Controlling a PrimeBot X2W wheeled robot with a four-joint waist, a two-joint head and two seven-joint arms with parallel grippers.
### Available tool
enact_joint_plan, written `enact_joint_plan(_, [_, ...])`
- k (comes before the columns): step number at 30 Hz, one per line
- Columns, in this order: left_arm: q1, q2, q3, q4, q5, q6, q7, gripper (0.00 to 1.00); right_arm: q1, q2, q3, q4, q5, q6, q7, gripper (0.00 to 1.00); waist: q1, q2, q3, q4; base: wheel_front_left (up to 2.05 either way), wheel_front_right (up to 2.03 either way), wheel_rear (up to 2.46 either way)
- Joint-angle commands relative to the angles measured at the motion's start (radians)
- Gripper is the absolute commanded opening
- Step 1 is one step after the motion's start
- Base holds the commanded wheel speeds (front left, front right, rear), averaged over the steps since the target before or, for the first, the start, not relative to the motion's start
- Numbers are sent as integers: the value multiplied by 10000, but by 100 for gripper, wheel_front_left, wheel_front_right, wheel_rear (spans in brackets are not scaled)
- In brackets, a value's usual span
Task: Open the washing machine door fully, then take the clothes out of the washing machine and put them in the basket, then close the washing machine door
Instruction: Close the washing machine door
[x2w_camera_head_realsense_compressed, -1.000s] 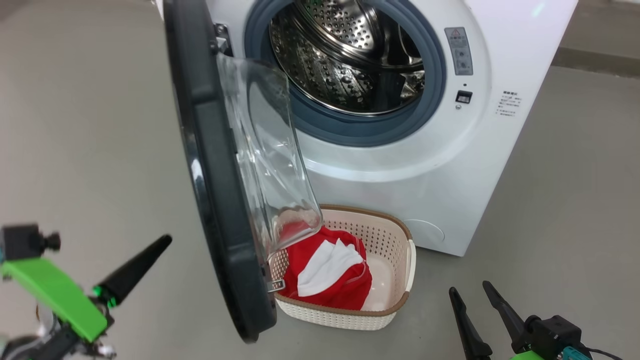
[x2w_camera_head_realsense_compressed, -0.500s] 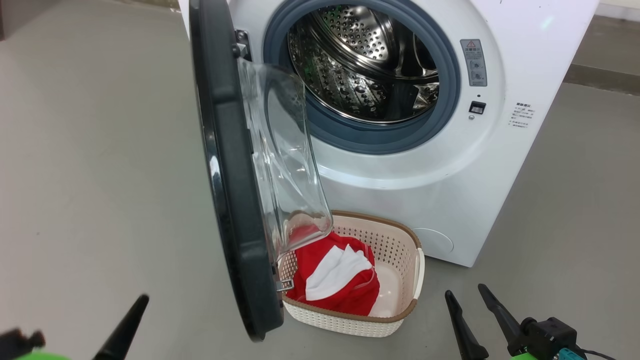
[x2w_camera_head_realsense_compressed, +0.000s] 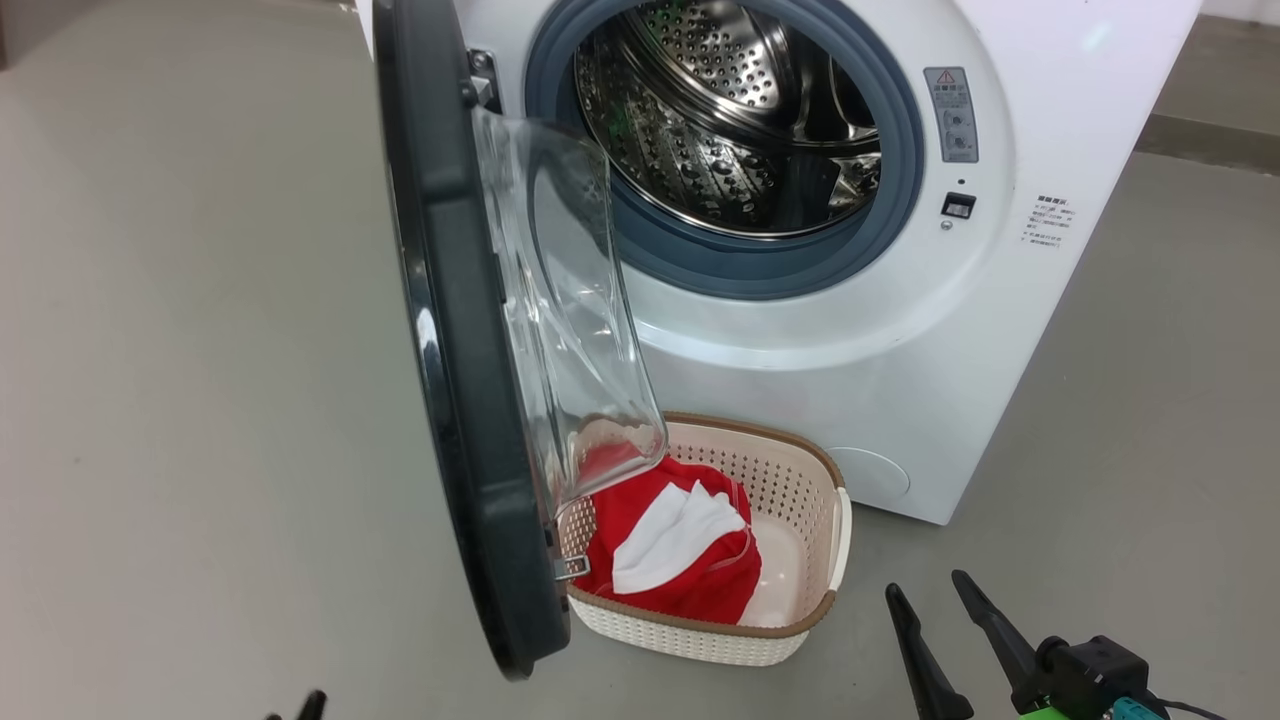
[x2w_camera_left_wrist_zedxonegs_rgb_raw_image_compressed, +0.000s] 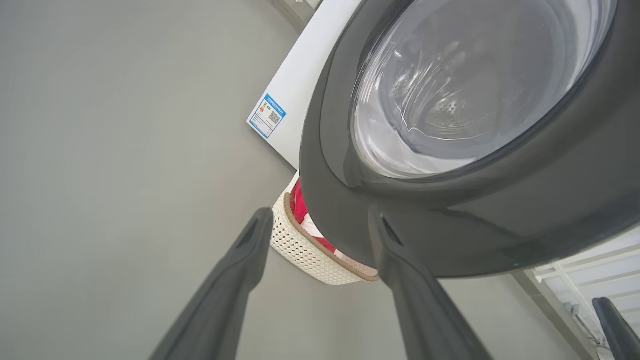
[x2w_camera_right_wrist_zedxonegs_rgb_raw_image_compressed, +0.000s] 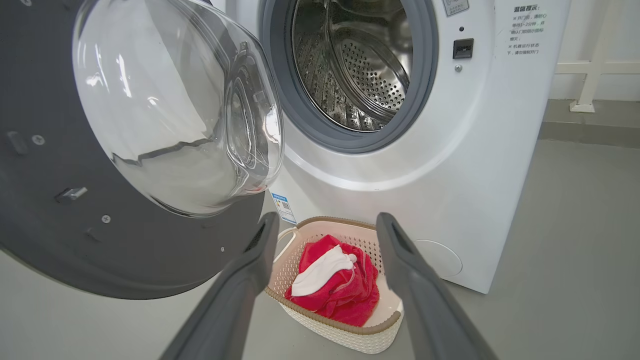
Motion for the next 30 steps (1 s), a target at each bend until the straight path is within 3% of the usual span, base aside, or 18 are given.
enact_joint_plan(1, [-410,200,294,-12,251,-59,-163,100,-313,-79,190,-198,28,63,-63,100,0,0,27,-6,0,0,0])
enact_joint_plan(8, [-377,-719,1814,310,3721,-59,-201,100,-352,-79,126,-186,29,63,-63,100,0,0,52,-48,0,0,0])
enact_joint_plan(9, [-377,-719,1814,310,3721,-59,-201,100,-352,-79,126,-186,29,63,-63,100,0,0,52,-48,0,0,0])
enact_joint_plan(14, [-73,-1728,3184,-163,6695,-59,-202,100,-356,-79,68,-192,30,63,-63,100,0,0,79,-45,0,0,0])
enact_joint_plan(20, [264,-2779,4426,-1103,9395,-59,-203,100,-408,-79,54,-196,35,63,-63,100,0,0,85,-77,0,0,0])
enact_joint_plan(24, [533,-3284,4864,-1647,10392,-59,-203,100,-426,-79,33,-211,40,63,-63,100,0,0,56,-106,0,0,0])
enact_joint_plan(30, [758,-3574,4918,-1737,10718,-59,-204,100,-398,-79,23,-193,60,63,-63,100,0,0,18,-130,0,0,0])
